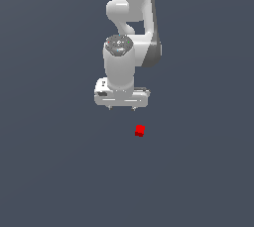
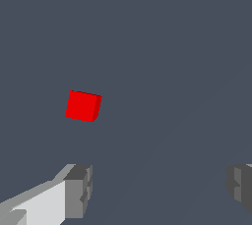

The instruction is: Pick up the red cube and move it to a goal position.

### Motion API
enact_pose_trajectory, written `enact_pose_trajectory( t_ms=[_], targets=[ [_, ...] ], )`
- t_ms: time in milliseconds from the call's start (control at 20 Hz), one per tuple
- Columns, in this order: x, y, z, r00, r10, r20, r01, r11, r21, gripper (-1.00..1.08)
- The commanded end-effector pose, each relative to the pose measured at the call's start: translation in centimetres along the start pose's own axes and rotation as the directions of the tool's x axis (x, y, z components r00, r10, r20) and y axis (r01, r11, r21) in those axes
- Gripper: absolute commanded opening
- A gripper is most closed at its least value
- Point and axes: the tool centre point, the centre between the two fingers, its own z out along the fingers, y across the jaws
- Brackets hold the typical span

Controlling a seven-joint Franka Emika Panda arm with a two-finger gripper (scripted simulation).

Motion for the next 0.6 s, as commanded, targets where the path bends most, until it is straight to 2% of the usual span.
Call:
enact_pose_trajectory(
  t_ms=[0, 250, 550],
  targets=[
    [0.0, 0.0, 0.0, 1.0, 0.0, 0.0, 0.0, 1.0, 0.0, 1.0],
    [0.1, -0.4, 0.7, 1.0, 0.01, -0.001, -0.01, 1.0, 0.0, 1.0],
    [0.5, -2.1, 3.3, 0.999, 0.048, -0.005, -0.048, 0.999, 0.002, 1.0]
  ],
)
